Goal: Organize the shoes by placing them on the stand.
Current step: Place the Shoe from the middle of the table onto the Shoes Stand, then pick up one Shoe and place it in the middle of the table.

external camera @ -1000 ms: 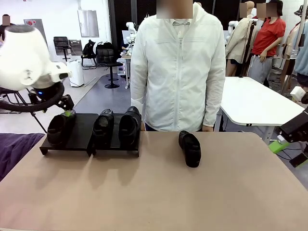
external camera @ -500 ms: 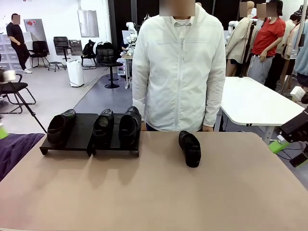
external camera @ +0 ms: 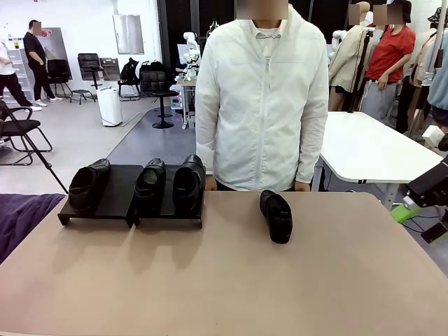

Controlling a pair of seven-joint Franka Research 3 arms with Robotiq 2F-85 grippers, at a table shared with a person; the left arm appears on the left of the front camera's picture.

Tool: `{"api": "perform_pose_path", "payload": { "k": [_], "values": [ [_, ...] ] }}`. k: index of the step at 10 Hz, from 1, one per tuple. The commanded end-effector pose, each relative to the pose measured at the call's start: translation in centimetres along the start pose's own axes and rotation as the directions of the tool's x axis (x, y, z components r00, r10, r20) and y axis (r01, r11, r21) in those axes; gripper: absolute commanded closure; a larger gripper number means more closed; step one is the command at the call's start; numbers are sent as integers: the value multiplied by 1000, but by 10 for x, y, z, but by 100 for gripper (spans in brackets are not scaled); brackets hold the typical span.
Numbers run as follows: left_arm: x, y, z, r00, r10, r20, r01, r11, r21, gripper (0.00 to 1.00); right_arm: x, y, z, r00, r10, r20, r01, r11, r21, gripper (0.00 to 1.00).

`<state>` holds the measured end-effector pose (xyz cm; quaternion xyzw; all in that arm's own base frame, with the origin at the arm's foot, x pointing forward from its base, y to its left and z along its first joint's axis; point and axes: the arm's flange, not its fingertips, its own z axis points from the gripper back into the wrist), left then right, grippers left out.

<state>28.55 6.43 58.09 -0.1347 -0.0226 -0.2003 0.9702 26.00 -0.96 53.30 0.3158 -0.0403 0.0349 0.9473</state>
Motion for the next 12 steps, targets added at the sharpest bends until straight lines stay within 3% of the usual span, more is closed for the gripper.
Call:
{"api": "perform_pose_path", "payload": {
  "k": [1, 10, 11, 12],
  "values": [
    [6, 4, 4, 1000, -9, -1, 9, 1000, -21, 0, 1, 3, 3, 1000, -12, 0, 12, 1000, 11, 0],
    [6, 4, 4, 1000, -9, -1, 9, 1000, -21, 0, 1, 3, 3, 1000, -12, 0, 12, 1000, 11, 0],
    [6, 4, 4, 1000, -9, -1, 9, 1000, -21, 0, 0, 0, 0, 1000, 0, 0, 0, 1000, 0, 0],
    [6, 4, 4, 1000, -9, -1, 9, 1000, -21, 0, 18, 19, -7, 994, 105, -29, -107, 992, -63, 0]
  ]
}}
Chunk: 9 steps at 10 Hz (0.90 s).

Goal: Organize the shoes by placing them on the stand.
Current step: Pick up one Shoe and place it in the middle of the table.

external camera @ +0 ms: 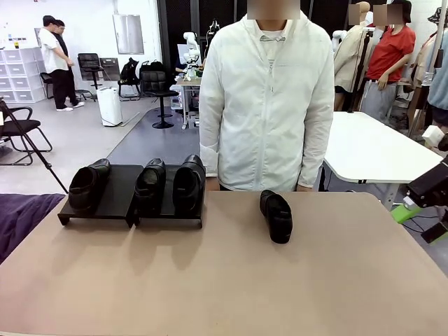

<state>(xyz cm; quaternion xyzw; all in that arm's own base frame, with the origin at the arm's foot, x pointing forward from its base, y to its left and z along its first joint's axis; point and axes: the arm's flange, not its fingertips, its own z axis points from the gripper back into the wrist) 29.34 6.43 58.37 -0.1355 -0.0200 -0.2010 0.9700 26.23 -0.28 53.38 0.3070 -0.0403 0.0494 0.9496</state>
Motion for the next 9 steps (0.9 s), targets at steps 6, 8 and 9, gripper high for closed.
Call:
{"api": "perform_pose_path", "payload": {
  "k": [6, 8, 9],
  "values": [
    [-1, 1, 2, 1000, -8, 4, 9, 1000, -18, 0, 304, 123, -210, 996, 91, 7, -81, 918, -388, 0],
    [-1, 1, 2, 1000, -8, 4, 9, 1000, -18, 0, 317, 118, -240, 997, 71, 34, -49, 900, -432, 0],
    [-1, 1, 2, 1000, -8, 4, 9, 1000, -18, 0, 297, 119, -207, 996, 50, -78, -74, 938, -339, 0]
  ]
}}
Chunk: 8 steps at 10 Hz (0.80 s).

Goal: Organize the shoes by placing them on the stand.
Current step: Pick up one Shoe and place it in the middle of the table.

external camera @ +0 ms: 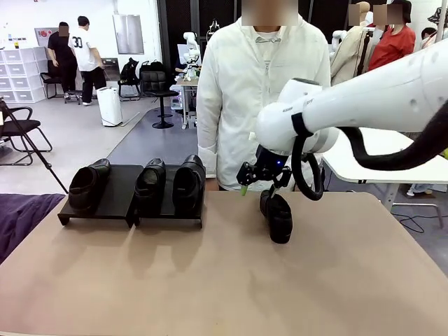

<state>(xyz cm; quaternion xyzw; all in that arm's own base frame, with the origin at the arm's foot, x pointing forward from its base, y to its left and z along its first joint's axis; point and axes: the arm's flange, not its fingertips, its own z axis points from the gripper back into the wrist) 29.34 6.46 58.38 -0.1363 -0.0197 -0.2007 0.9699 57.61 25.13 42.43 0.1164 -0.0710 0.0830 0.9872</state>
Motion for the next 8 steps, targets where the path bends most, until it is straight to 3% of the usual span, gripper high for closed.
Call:
{"api": "perform_pose_path", "payload": {
  "k": [1, 3, 5, 8],
  "values": [
    [-1, 1, 1, 1000, -9, 4, 9, 1000, -17, 0, -2, 2, 2, 999, 15, 37, -15, 1000, 6, 0],
    [-1, 1, 1, 1000, -9, 4, 9, 1000, -17, 0, -1, 0, 7, 1000, 0, 1, 0, 1000, -3, 0],
    [-1, 1, 1, 1000, -9, 4, 9, 1000, -17, 0, 24, -4, -14, 988, -127, 84, 138, 979, -149, 0],
    [-1, 1, 1, 1000, -9, 4, 9, 1000, -17, 0, 39, -12, -35, 977, -204, 63, 212, 960, -181, 0]
  ]
}}
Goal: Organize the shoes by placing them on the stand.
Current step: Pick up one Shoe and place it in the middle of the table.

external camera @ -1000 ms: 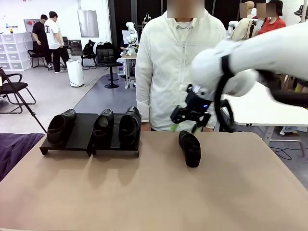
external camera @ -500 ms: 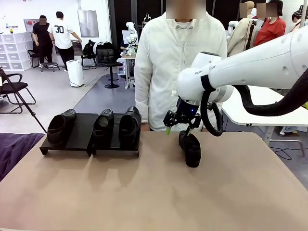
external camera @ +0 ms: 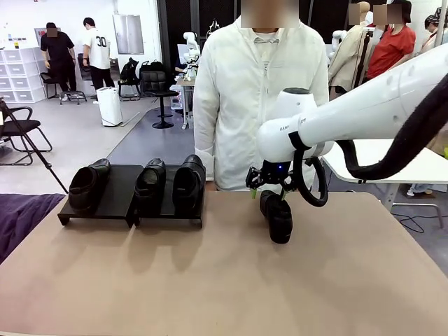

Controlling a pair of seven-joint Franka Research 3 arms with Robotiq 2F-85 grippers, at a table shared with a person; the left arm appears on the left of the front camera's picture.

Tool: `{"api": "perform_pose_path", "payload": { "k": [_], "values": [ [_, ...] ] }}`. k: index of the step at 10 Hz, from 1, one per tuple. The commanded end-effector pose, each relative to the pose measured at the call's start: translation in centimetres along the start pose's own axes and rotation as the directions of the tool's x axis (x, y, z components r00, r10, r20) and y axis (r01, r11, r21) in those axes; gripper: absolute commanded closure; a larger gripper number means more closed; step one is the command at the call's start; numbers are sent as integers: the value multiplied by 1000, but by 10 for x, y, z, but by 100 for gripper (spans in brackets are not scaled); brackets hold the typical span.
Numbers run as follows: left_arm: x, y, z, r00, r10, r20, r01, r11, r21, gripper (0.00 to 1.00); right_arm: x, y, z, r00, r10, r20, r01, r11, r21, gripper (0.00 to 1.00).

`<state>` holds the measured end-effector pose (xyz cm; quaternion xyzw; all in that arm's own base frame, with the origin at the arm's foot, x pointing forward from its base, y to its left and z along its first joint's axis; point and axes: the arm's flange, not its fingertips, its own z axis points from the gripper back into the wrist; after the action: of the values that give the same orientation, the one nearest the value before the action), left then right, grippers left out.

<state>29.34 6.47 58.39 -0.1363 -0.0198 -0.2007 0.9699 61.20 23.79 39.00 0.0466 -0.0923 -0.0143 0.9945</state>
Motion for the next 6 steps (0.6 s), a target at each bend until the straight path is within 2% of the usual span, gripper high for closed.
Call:
{"api": "perform_pose_path", "payload": {
  "k": [1, 6],
  "values": [
    [-1, 1, 1, 1000, -9, 4, 9, 1000, -17, 0, 11, 18, -4, 999, -46, -20, 45, 998, -54, 0],
    [-1, 1, 1, 1000, -9, 4, 9, 1000, -17, 0, 22, 13, -26, 986, -128, -107, 118, 989, -91, 0]
  ]
}}
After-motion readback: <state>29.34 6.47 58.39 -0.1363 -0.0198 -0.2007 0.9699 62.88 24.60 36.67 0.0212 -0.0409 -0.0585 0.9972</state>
